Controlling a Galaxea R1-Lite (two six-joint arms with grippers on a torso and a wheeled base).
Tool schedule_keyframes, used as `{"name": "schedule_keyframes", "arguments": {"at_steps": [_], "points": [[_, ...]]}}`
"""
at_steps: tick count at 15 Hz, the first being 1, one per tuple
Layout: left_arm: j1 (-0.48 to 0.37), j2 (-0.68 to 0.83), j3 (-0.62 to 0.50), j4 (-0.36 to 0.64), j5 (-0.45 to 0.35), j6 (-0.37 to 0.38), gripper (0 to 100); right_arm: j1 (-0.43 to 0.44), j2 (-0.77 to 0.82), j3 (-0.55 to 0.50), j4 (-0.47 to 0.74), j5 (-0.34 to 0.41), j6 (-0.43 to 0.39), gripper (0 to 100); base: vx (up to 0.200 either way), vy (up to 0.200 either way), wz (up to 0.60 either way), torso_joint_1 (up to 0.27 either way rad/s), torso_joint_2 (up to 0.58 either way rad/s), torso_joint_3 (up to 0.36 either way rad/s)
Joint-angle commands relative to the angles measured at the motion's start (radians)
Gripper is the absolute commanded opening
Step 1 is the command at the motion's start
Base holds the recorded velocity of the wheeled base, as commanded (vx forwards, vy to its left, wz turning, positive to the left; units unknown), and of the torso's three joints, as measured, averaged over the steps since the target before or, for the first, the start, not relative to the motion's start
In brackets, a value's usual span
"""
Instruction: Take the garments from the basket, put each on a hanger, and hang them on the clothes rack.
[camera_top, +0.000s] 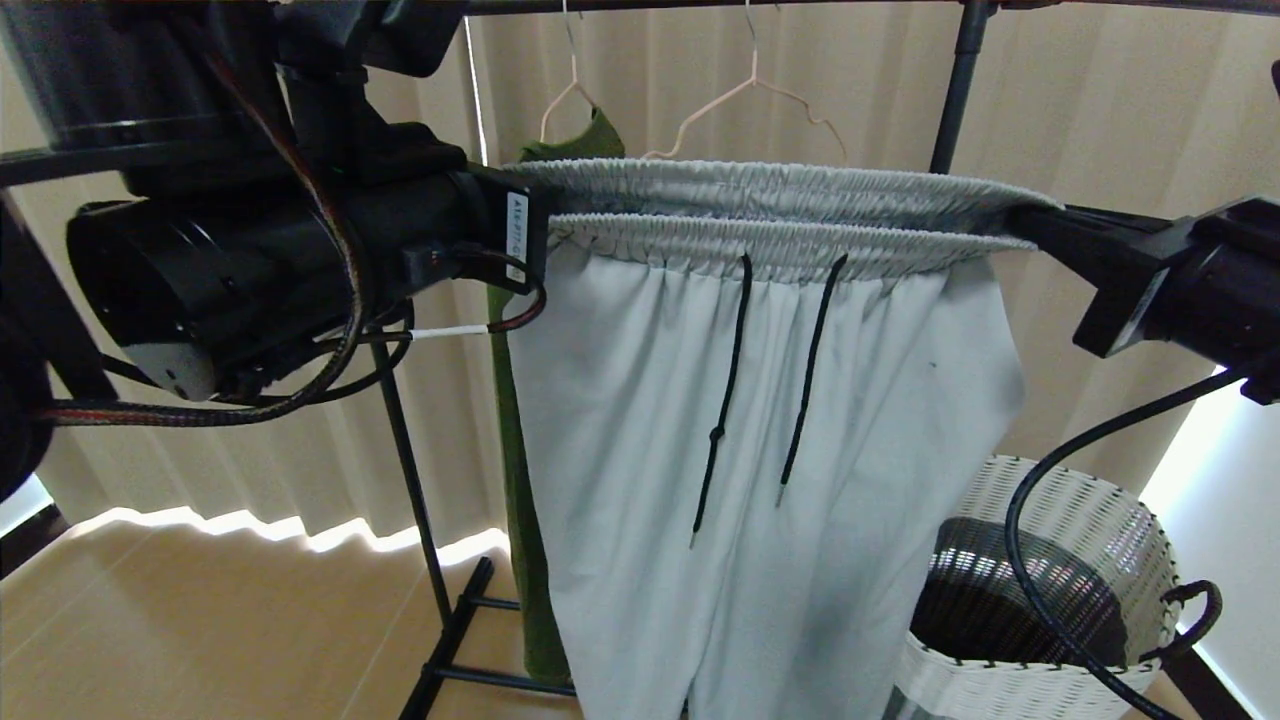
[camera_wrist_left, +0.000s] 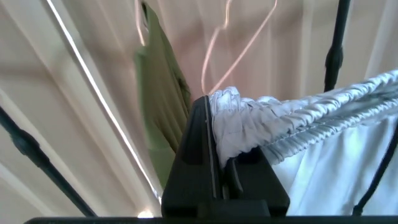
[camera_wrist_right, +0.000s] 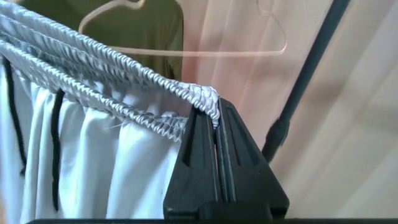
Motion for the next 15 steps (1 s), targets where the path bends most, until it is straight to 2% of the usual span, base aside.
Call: {"name": "schedule_keyframes", "arguments": {"at_steps": [1,9,11,13,15], "points": [[0.000,0.012,0.003,0.000,0.000,0.000,0,-0.001,-0.009,-0.002,-0.001,0.001,0.000,0,0.000,0.000,0.00,0.000,0.00,0.000],[-0.002,0.009,-0.034,0.000,-0.002,0.006,0,0.001,0.003,-0.066,0.006,0.002,0.006,0,0.000,0.000,0.00,0.000,0.00,0.000],[-0.003,-0.008,0.003,0.007,0.000,0.011,0,-0.001,0.000,-0.031,-0.001,0.002,0.006,0,0.000,0.000,0.00,0.000,0.00,0.000],[-0.002,-0.049,0.093,0.014,0.000,0.058,0,0.001,-0.006,0.021,-0.005,0.002,0.007,0,0.000,0.000,0.00,0.000,0.00,0.000],[-0.005,-0.060,0.098,0.014,0.000,0.058,0,-0.001,-0.003,0.018,-0.007,0.004,0.007,0,0.000,0.000,0.00,0.000,0.00,0.000]]}}
